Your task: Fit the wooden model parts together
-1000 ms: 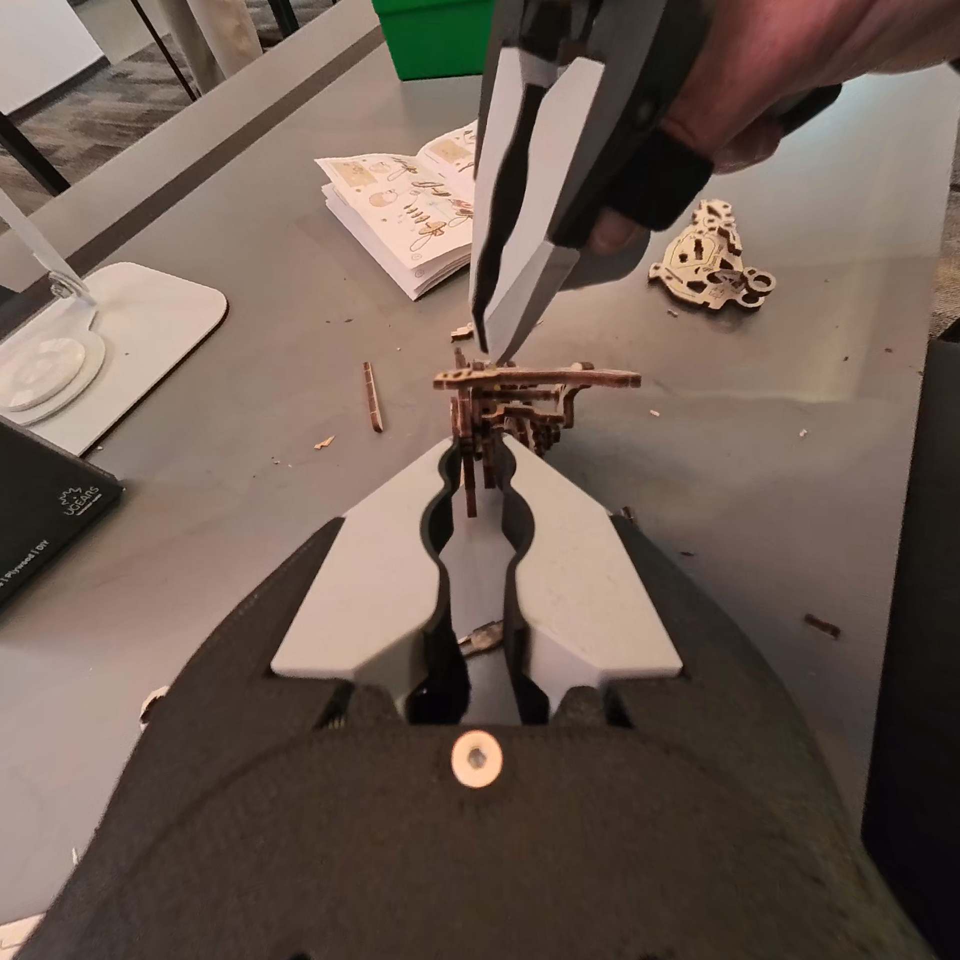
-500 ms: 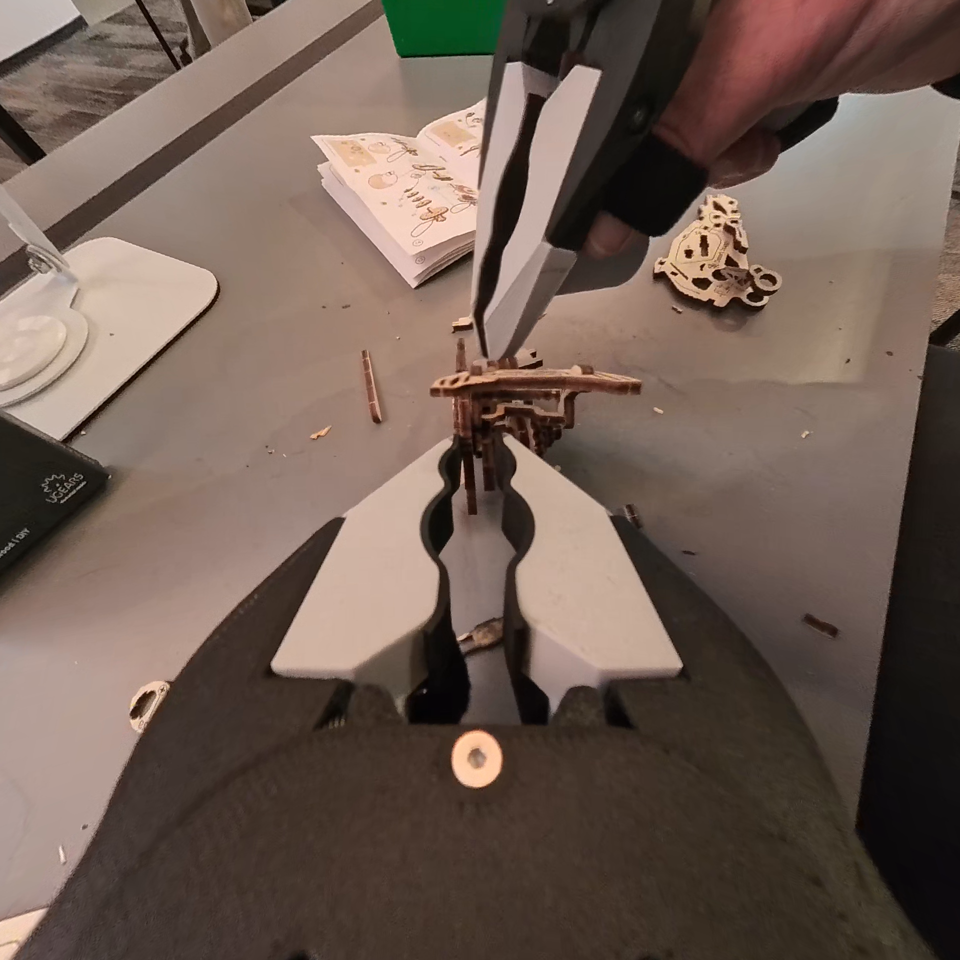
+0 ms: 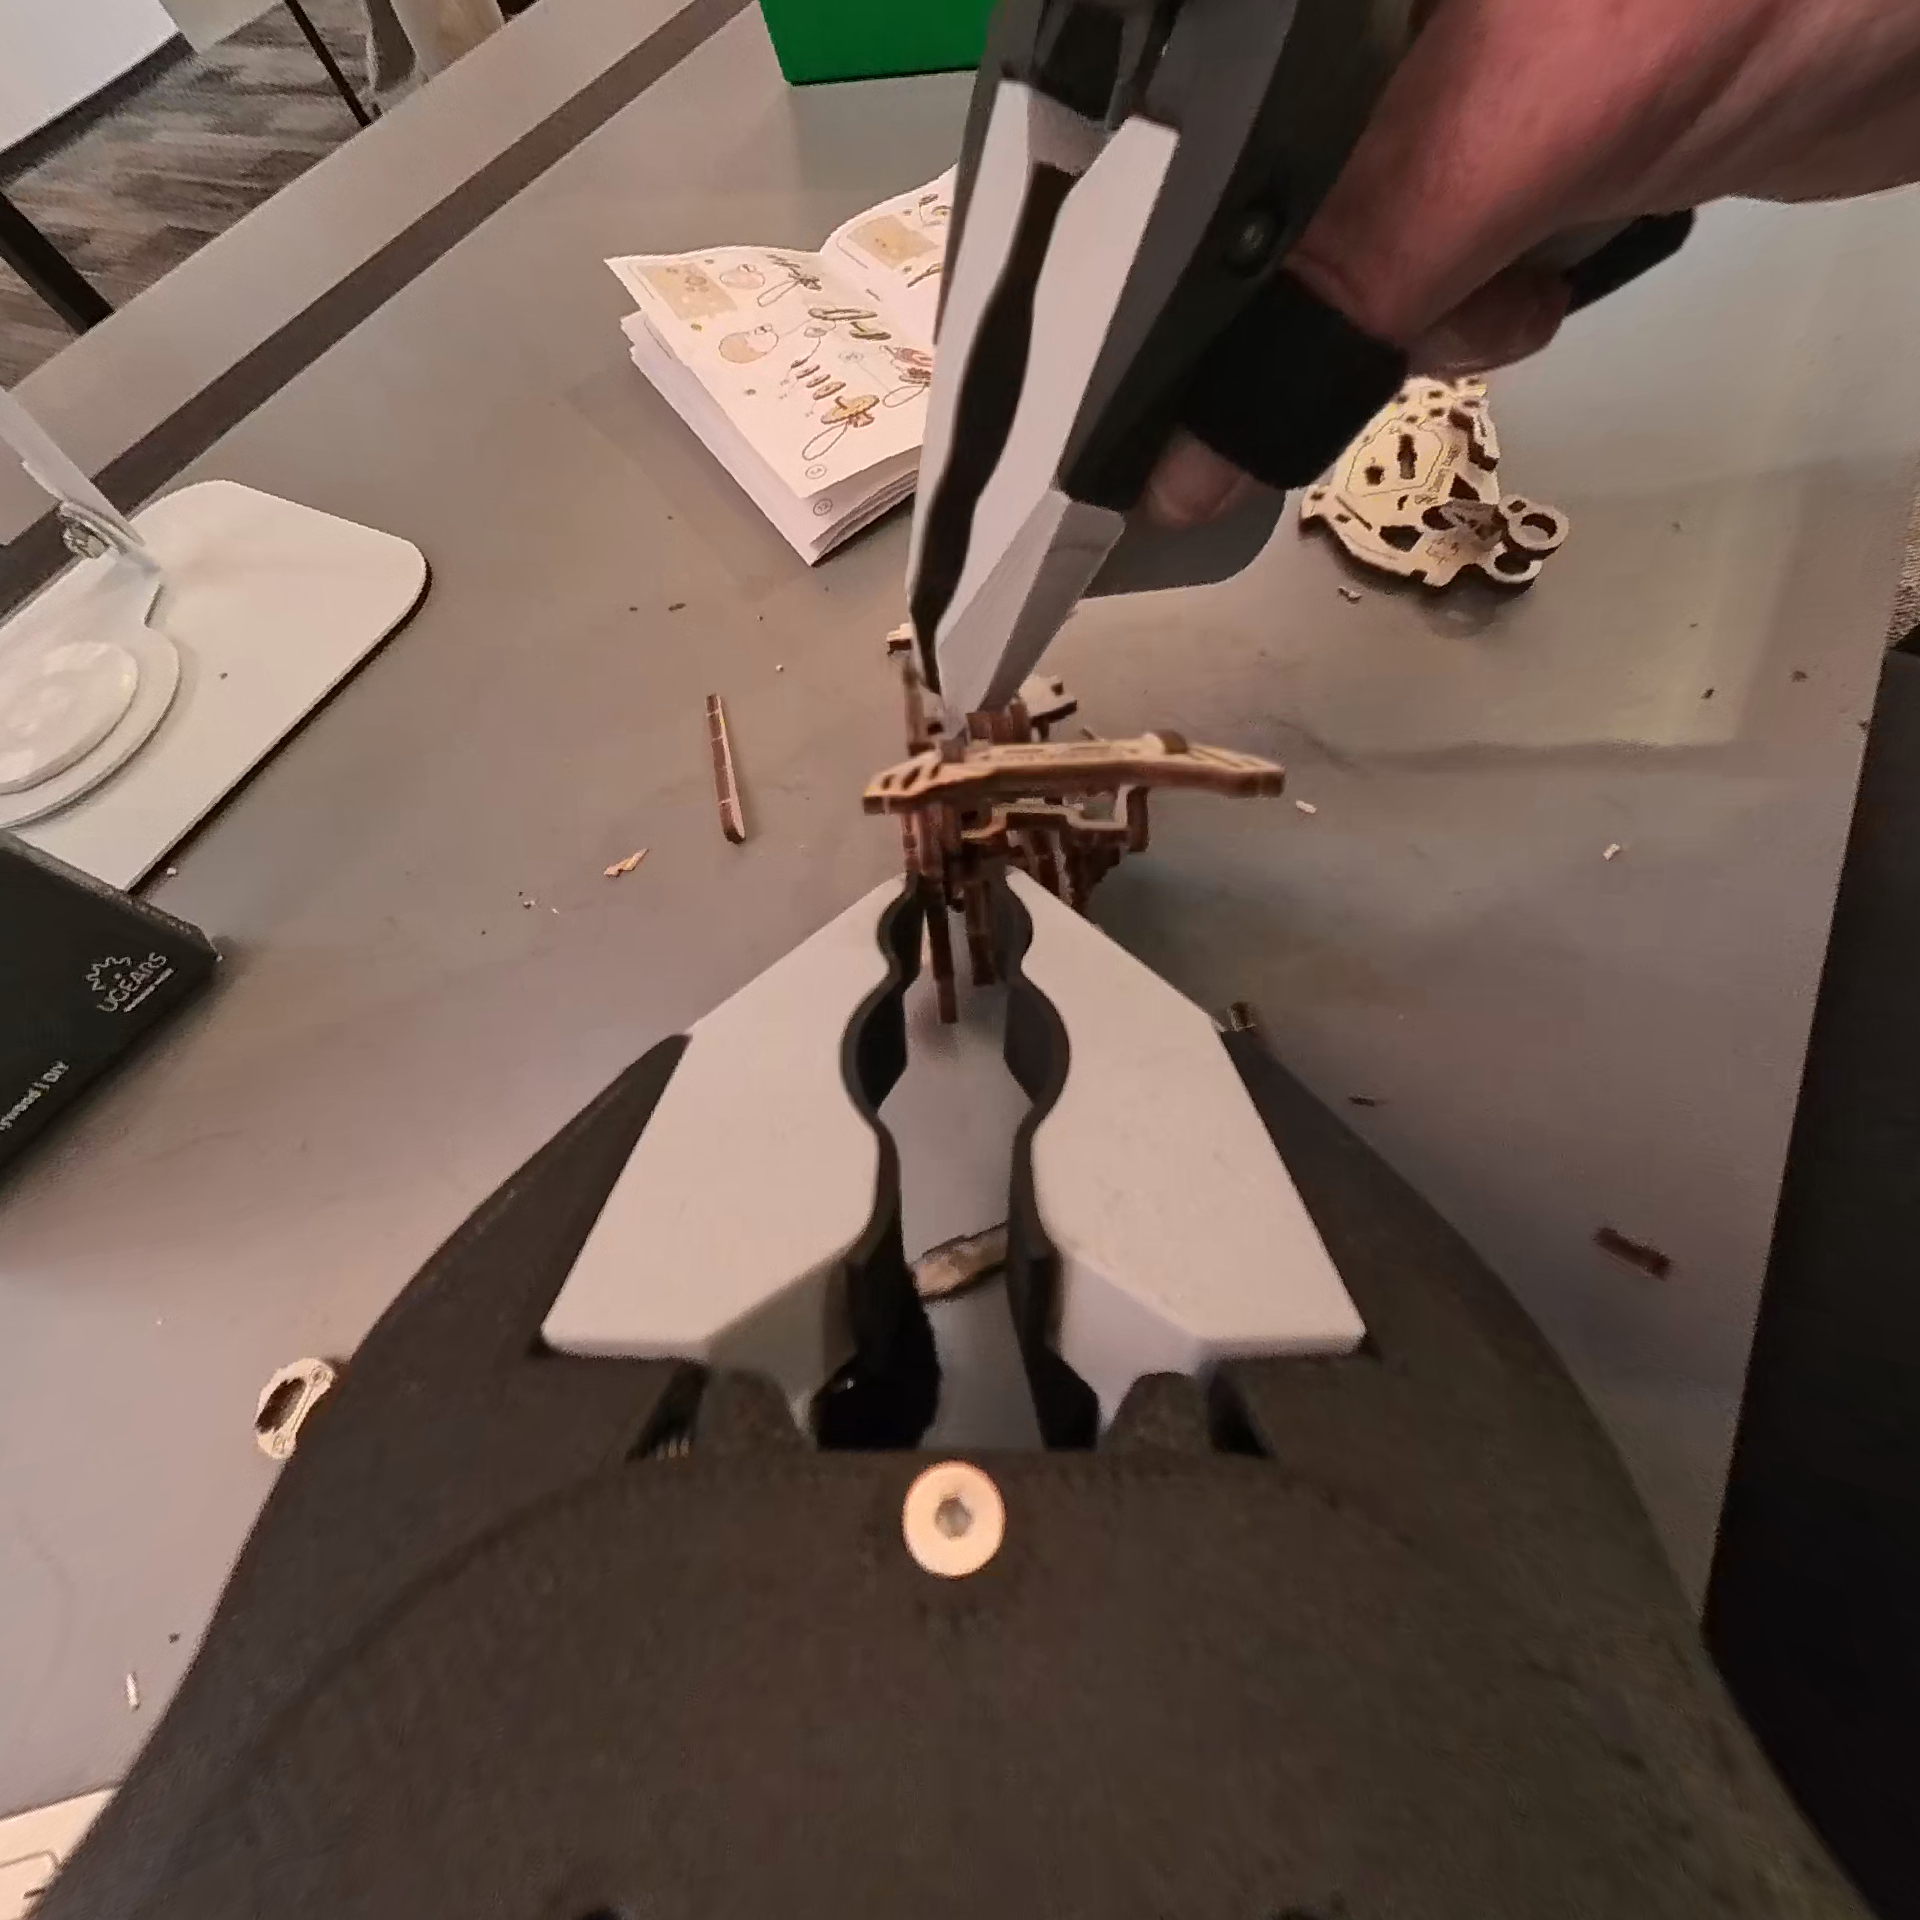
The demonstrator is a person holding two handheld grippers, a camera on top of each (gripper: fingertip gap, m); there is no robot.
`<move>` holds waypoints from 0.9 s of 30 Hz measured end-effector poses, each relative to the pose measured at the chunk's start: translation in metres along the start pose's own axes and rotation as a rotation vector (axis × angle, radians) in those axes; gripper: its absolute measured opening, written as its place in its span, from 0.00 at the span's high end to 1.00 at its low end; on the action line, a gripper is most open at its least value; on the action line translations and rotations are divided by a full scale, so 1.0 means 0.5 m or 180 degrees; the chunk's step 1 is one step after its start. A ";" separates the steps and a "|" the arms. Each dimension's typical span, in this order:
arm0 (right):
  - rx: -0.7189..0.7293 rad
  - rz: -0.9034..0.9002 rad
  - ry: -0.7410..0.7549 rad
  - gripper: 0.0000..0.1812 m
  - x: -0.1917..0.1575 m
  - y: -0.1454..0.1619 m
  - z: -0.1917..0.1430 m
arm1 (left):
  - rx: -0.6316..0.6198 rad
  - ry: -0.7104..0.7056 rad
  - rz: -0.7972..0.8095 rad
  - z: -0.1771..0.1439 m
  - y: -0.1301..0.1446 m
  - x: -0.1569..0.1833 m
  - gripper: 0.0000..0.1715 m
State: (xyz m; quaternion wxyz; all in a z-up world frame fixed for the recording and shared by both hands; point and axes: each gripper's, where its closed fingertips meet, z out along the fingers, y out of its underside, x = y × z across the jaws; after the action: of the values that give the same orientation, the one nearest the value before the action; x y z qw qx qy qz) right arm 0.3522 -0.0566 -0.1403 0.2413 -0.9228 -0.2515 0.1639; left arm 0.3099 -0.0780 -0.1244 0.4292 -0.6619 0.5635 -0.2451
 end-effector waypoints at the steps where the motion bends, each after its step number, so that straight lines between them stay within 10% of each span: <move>1: 0.0007 -0.0039 0.0021 0.91 0.001 0.000 -0.002 | -0.0002 0.0000 0.0003 0.001 0.000 0.001 0.94; 27: -0.0190 -0.0090 0.0018 0.84 0.017 0.009 -0.010 | -0.0047 -0.0009 0.0058 0.005 0.003 0.000 0.95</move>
State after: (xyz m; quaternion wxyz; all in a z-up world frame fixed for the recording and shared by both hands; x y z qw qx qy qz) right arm 0.3632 -0.0572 -0.1401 0.2166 -0.9265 -0.2686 0.1502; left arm 0.3113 -0.0775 -0.1268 0.4273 -0.6603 0.5707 -0.2360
